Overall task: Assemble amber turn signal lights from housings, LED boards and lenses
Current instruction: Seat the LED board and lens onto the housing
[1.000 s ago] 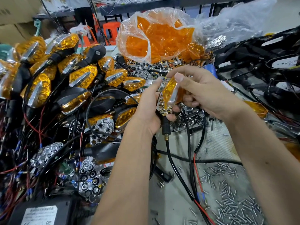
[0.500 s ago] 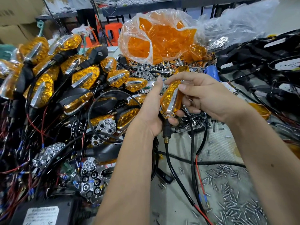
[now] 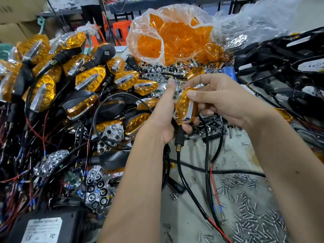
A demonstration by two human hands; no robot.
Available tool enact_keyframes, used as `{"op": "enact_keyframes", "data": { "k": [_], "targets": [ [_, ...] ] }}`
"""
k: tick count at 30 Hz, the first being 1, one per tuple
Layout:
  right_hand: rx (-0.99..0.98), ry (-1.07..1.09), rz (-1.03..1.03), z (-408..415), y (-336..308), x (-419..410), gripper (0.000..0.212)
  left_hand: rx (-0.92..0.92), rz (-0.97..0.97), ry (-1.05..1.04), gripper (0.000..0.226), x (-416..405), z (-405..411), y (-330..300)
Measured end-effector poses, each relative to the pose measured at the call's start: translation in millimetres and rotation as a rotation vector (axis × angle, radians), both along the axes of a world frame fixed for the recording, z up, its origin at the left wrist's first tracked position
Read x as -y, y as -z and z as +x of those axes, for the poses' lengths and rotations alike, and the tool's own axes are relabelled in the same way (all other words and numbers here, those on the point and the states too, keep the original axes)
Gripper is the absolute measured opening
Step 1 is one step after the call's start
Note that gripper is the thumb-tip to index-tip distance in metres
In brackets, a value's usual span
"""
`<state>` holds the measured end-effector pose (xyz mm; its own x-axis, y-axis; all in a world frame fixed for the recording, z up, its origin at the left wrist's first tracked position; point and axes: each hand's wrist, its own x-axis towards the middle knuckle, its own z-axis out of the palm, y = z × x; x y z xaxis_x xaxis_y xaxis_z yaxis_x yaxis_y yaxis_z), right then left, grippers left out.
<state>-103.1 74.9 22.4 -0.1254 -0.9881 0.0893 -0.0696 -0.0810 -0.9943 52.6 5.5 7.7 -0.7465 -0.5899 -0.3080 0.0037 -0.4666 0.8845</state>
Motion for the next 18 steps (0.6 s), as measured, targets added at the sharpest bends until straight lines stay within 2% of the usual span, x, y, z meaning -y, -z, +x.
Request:
{"op": "enact_keyframes", "data": {
  "k": [6,18],
  "targets": [
    [-0.022,0.058,0.017,0.4,-0.8,1.9,0.01,-0.013,0.036,0.059,0.1,-1.6,-1.5,-0.8],
    [-0.18,0.075,0.03,0.3,3.6,6.8,0.009,0.003,0.031,0.085,0.104,-1.9,-2.5,-0.8]
  ]
}}
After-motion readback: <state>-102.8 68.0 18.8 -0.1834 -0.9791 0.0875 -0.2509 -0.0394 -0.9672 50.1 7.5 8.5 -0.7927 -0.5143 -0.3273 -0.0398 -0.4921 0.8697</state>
